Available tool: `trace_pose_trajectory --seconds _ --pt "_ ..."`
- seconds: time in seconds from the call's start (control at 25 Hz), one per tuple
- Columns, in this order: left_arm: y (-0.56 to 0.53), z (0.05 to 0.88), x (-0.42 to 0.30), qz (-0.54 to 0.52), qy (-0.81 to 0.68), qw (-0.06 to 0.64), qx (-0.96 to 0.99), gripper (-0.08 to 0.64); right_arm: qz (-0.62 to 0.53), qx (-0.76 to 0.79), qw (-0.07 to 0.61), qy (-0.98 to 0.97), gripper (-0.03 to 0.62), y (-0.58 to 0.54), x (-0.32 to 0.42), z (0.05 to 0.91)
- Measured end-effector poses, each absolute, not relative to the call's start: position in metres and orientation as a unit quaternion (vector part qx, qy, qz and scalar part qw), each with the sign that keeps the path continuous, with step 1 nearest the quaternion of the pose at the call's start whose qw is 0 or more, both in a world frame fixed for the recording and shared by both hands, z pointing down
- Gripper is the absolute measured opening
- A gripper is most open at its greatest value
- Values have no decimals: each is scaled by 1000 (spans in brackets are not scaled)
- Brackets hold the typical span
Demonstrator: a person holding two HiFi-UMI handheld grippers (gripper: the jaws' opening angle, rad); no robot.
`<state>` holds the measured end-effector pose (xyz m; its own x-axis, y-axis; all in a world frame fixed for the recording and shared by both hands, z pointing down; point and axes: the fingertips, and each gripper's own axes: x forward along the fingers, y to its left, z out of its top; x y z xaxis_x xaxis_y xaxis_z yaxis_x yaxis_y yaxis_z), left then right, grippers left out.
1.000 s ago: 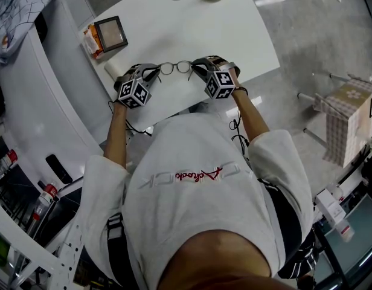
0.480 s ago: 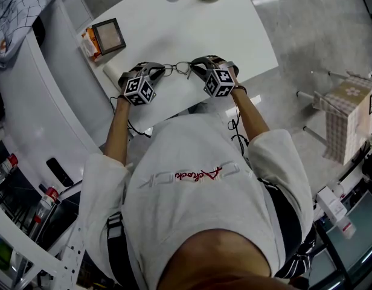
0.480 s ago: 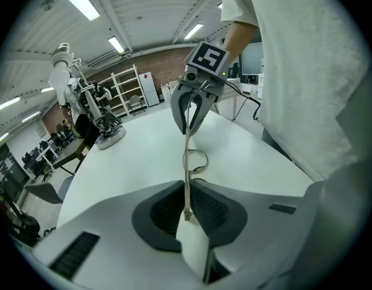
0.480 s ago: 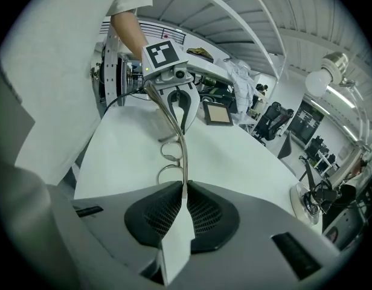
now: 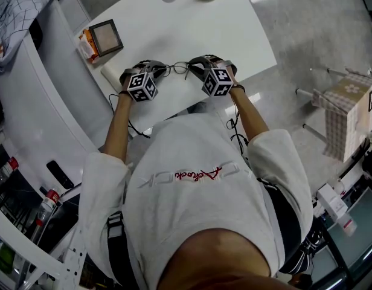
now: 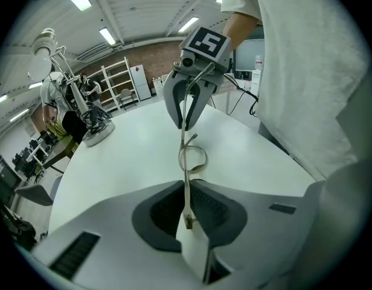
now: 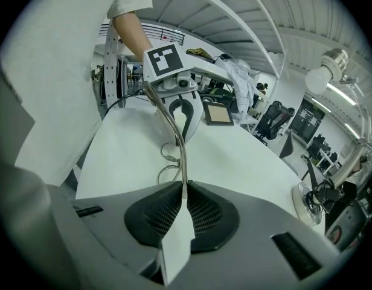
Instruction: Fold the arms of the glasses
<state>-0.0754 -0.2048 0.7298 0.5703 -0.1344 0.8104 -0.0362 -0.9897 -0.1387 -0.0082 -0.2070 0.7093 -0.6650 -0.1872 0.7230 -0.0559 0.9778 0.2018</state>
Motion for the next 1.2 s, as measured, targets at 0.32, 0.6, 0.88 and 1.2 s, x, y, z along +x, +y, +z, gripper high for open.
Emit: trace_pose_trajectory --seconds 0.32,0.6,0.88,1.2 --pt "-205 740 -73 -471 41 31 -880 51 -82 59 405 -909 60 -207 -9 707" --pt "-206 741 -74 -470 42 20 -882 51 -89 44 410 -907 60 -207 -13 707" --pt "-207 739 -73 -465 42 23 -884 49 -96 14 417 -904 60 -202 -26 712" --pt "-205 725 -83 -439 54 0 -897 57 -89 0 434 -897 60 -203 -29 717"
